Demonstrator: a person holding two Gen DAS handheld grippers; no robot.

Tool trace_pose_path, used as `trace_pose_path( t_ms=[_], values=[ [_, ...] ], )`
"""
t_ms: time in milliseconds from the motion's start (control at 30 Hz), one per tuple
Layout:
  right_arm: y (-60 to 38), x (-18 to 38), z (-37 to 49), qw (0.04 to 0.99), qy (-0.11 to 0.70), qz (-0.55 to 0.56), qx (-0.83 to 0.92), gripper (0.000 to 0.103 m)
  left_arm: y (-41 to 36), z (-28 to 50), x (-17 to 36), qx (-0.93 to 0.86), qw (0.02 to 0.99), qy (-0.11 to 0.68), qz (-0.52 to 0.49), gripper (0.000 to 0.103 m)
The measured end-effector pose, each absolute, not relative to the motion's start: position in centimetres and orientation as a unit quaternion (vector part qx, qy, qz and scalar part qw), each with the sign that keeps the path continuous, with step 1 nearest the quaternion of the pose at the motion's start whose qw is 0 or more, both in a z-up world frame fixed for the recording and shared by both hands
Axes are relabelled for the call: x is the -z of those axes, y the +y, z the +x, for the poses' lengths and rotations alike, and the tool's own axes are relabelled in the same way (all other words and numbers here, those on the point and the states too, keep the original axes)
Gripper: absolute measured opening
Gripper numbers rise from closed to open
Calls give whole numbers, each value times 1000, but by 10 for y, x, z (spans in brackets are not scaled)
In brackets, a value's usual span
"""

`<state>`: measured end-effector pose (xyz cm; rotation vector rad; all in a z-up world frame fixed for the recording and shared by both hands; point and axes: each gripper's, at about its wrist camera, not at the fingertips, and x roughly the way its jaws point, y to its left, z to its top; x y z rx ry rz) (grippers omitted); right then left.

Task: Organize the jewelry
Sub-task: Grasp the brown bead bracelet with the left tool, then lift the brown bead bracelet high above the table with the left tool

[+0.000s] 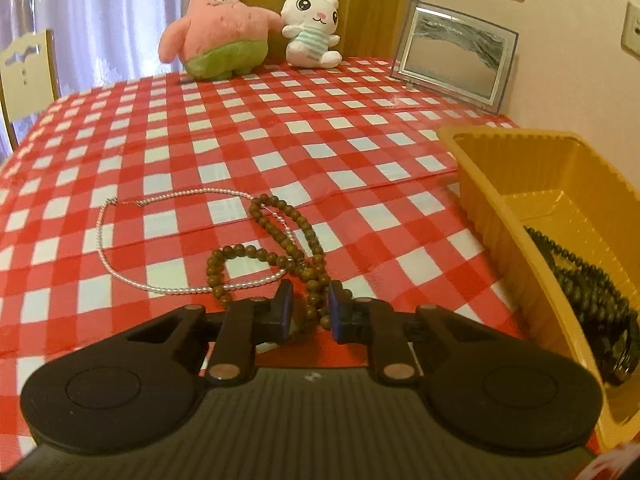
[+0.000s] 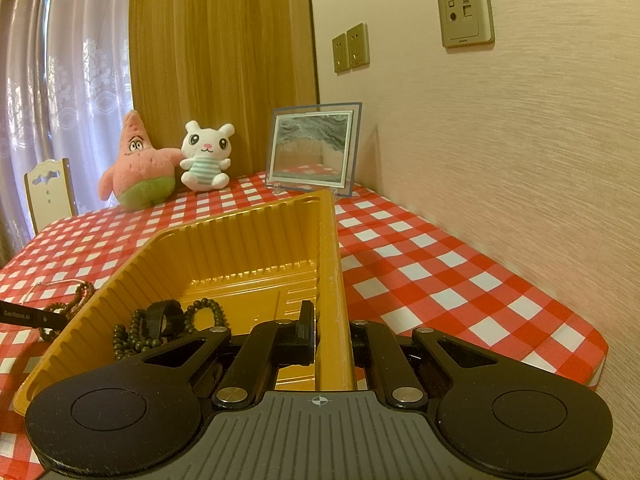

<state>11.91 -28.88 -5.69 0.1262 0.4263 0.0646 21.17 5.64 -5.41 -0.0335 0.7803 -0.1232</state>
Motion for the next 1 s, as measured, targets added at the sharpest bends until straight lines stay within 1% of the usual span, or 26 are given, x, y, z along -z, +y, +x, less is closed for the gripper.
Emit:
trace_pose_path(
  t_ms=[333, 600, 767, 1000],
  values=[
    [-289, 57, 119, 975, 212, 62, -32, 6, 60, 214, 58, 59, 919, 388, -50, 8],
    [-289, 58, 120, 975, 212, 62, -32, 6, 63, 209, 54, 56, 921, 381, -54, 7],
    [-289, 59, 121, 975, 210, 60, -33, 6, 66, 201, 29, 59, 932, 353, -48, 6],
    [-283, 58, 123, 977, 202, 51, -37, 6, 75, 193, -31, 59, 955, 290, -23, 6]
  ],
)
